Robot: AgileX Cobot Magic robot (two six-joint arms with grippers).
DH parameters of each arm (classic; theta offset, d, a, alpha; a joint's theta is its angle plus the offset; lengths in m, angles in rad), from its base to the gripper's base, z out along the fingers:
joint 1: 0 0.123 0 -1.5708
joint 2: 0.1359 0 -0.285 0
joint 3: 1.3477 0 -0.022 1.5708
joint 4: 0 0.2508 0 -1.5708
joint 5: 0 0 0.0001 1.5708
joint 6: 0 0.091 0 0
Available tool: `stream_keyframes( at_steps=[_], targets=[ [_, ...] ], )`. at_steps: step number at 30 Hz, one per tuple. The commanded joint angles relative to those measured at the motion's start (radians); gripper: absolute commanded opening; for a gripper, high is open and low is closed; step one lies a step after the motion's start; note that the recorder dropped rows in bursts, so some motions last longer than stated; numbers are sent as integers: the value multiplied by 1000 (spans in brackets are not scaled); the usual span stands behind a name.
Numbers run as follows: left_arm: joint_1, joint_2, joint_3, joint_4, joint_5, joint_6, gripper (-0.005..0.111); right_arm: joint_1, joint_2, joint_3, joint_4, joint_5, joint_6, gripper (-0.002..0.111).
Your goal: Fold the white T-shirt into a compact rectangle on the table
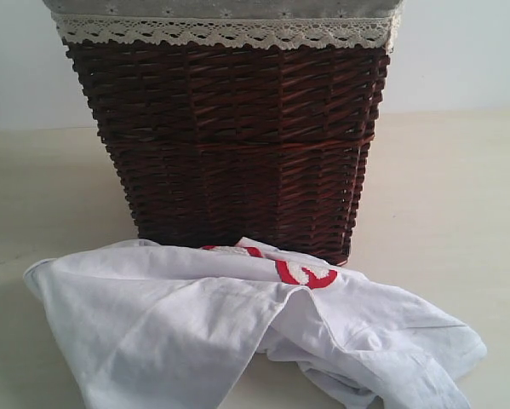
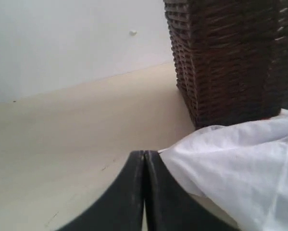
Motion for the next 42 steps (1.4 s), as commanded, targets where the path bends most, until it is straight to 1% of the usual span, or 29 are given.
stream_keyframes(
  at_steps=[1, 4, 8, 10, 12, 15, 16, 19, 23, 26, 29, 42],
  targets=[
    [3, 3, 5, 94, -48, -200, 2, 3, -5, 4, -2, -7, -2, 54],
    [3, 3, 5, 164, -48, -294, 2, 3, -5, 4, -2, -7, -2, 54],
    [3, 3, 7, 264, -50, -459, 2, 3, -5, 4, -2, -7, -2, 54],
    [3, 3, 9, 324, -50, -476, 2, 3, -5, 4, -2, -7, -2, 54],
    [3, -3, 25, 342, -83, -488, 2, 3, -5, 4, -2, -7, -2, 54],
    [3, -7, 81, 350, -166, -553, 2, 3, -5, 4, -2, -7, -2, 54],
    [1, -9, 151, 318, -222, -574, 2, 3, -5, 4, -2, -7, -2, 54],
    [1, -16, 256, 239, -304, -574, 2, 3, -5, 4, -2, -7, -2, 54],
    [1, -52, 379, 236, -425, -565, 2, 3, -5, 4, -2, -7, -2, 54],
    [-1, -52, 433, 236, -436, -565, 2, 3, -5, 4, -2, -7, -2, 54],
    [-1, -52, 434, 234, -401, -558, 2, 3, -5, 4, -2, -7, -2, 54],
    [-1, -52, 434, 234, -401, -558, 2, 3, -5, 4, -3, -9, -2, 54]
  ],
)
